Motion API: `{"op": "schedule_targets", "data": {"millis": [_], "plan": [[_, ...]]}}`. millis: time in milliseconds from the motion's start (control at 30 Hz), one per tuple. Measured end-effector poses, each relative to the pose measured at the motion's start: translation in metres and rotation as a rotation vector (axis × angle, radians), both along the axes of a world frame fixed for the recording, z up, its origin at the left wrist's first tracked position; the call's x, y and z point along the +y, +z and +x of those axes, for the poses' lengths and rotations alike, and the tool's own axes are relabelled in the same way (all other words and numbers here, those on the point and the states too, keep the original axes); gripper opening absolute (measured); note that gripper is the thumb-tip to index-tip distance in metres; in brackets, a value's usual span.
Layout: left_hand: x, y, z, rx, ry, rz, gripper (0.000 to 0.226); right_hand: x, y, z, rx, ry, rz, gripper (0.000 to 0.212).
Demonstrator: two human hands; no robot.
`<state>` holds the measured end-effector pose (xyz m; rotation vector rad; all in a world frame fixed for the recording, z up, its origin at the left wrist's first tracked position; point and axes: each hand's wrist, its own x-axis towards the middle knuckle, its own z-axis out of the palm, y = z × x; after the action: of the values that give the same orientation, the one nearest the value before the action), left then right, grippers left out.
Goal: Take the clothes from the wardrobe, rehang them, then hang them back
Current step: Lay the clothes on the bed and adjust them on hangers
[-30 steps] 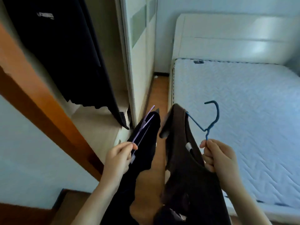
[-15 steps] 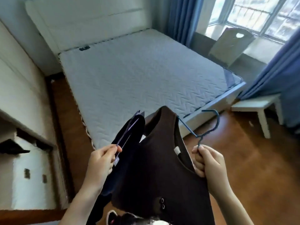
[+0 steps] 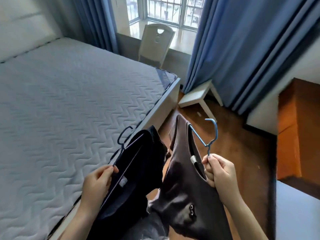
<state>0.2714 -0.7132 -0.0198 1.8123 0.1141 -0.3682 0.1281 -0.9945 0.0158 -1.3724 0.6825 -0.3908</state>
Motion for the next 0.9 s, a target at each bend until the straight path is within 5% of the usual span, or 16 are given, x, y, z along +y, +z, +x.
{"op": "schedule_targets", "data": {"millis": [433,900], "plan": [[-0.305,0.009,0.217,-0.036,-0.281,0.009,0.03,-0.272,0.003,0.152,0.073,-0.239,-0.103,0.033],[-0.55,-0.001,0.407,-0.094,0.046,0.06,0.027,-0.549,-0.016,0.403,0.091,-0.06,-0.057,0.026]]}}
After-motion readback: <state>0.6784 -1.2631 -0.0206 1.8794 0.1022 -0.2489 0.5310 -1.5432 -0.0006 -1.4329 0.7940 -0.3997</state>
